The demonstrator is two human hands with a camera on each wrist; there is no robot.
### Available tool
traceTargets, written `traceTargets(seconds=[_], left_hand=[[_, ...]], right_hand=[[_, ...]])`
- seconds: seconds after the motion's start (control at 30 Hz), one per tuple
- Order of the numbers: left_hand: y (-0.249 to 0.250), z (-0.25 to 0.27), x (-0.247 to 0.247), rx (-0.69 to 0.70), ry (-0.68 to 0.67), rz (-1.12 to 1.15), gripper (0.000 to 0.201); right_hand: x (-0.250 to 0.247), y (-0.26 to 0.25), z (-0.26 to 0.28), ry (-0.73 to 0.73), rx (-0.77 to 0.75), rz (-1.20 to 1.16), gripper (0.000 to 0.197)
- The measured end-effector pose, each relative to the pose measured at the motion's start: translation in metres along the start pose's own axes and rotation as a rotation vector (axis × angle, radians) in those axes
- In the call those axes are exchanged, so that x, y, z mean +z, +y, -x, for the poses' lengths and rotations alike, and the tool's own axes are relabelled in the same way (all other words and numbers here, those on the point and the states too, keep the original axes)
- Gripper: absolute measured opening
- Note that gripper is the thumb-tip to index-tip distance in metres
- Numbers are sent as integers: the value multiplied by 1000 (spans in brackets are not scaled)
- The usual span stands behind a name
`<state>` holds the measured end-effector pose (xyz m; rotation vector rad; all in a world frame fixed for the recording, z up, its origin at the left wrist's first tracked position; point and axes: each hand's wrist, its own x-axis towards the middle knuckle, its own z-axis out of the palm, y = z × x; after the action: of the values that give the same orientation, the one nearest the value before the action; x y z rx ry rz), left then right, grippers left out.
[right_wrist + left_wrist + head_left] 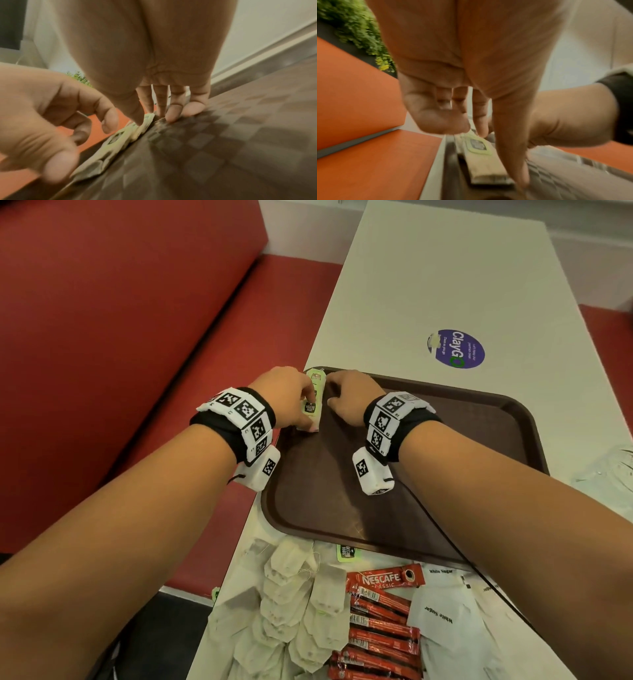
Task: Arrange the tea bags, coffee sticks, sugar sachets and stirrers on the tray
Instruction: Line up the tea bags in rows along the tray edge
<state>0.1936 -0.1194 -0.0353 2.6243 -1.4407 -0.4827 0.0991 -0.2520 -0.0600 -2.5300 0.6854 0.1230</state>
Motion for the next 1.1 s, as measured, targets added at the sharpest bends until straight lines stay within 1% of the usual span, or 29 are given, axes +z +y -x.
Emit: traceTargets(seconds=[0.1,0.23,0.33,0.43,0.53,0.6,0.73,0.83,0.9,1.0,1.1], left_hand=[[1,1,4,3,-71,-106,55],[-3,-3,6,24,-38,-129,49],[-2,-7,4,40,-20,-151,46],[0,-11,5,35,-31,-179,45],[5,-10,3,16,-58,-205,47],[7,-4,-1,13,-52,-184,50],[12,28,-16,54,57,-71,40],[23,69,-21,81,78,51,28],[31,97,-19,91,40,63,20],[37,134,-7,74,-92,17,14],[39,161,11,36,-181,-56,20]], right_hand=[[8,-2,-8,-71,-39,159,56],[11,0,-11,-126,-71,283,62],[10,2,-11,-140,-90,308,63],[11,1,-9,-159,-81,315,66],[6,-4,-3,-161,-67,284,70],[-1,-8,6,-126,-54,224,70],[-20,-12,40,-11,-46,118,55],[-29,-15,78,18,-116,86,41],[-29,-17,107,10,-158,70,34],[-19,-19,148,-21,-185,32,33],[-5,-21,182,-108,-211,17,31]])
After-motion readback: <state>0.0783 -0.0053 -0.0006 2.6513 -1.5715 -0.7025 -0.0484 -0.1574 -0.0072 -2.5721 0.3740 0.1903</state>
